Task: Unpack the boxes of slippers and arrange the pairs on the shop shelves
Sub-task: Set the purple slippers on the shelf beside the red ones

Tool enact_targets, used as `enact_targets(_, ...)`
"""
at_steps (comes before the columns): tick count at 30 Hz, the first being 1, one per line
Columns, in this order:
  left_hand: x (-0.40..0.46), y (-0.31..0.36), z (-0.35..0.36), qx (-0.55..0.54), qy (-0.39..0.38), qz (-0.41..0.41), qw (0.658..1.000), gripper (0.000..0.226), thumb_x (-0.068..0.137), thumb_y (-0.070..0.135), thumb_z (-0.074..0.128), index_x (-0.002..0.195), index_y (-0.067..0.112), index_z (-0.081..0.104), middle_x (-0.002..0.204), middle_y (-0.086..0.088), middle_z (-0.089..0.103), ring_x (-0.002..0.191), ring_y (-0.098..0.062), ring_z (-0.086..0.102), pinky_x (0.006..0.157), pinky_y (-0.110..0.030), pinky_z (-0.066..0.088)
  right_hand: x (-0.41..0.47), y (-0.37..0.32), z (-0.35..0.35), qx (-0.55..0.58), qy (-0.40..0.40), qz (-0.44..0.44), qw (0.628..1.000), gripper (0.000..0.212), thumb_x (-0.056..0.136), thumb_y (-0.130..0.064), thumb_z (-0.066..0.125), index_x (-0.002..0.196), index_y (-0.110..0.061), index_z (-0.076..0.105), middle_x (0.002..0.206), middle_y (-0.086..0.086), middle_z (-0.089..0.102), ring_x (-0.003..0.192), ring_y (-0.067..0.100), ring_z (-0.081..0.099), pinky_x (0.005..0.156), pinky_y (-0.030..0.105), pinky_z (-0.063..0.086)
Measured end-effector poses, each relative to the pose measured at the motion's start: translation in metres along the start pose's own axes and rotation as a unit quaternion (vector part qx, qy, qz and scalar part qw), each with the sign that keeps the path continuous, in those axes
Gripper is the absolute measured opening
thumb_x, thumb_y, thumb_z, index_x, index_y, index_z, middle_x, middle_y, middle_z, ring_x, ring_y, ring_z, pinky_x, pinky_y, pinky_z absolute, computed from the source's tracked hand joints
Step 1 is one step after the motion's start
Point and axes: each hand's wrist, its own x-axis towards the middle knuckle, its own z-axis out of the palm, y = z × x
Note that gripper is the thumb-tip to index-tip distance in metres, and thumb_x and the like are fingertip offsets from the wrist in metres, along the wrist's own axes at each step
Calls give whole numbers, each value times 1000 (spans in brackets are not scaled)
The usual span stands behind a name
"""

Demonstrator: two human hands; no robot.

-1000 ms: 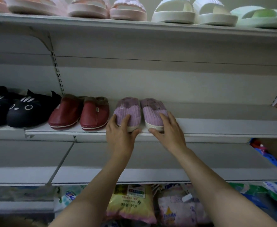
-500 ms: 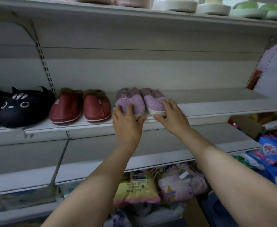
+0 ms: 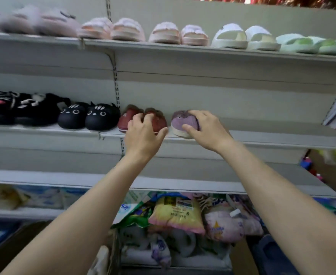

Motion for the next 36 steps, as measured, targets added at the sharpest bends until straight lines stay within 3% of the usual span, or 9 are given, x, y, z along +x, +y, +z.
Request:
enact_targets(11,-98,-83,-144,111,49,-40,992,61,92,53,59,140,16,50,142,-15,46,130,-33,44,106,-41,39,-67,-161,35,47,-26,-148,988,59,98,-48,56,149,-20,45,154,6,43,144,23,35,118,36,27)
enact_targets(21,-138,-239,-189,125,1,-147,981,62,94,53,56,144,18,47,148,-12,41,138,-29,37,109,-42,37,-66,-270,165,80,-143,-168,972,61,98,-48,55,150,-19,41,151,5,44,139,27,41,113,42,36)
enact_targets(27,-149,-392,-160,106,-82,-249,959,60,92,53,59,141,19,50,145,-11,44,131,-32,44,105,-44,43,-60,-321,312,63,-267,-111,955,60,100,-49,51,153,-23,37,156,2,38,142,23,37,111,36,37)
enact_targets(31,-177,-493,-119,56,-179,-323,928,57,91,49,64,137,17,53,139,-14,48,127,-33,48,100,-43,46,-79,-338,419,76,-365,-29,928,58,99,-44,57,149,-19,43,152,7,45,137,26,44,106,35,40)
enact_targets(34,-213,-557,-79,29,-259,-377,889,56,91,47,64,136,15,53,134,-16,54,124,-33,49,99,-40,42,-108,-337,493,86,-447,46,889,58,99,-41,58,150,-18,42,151,10,45,136,28,44,107,33,37)
enact_targets(36,-240,-588,-54,11,-308,-427,850,60,92,48,62,139,14,49,136,-18,51,123,-35,49,98,-41,42,-137,-333,538,98,-487,100,862,57,97,-43,60,147,-20,45,147,9,50,129,30,53,104,37,44)
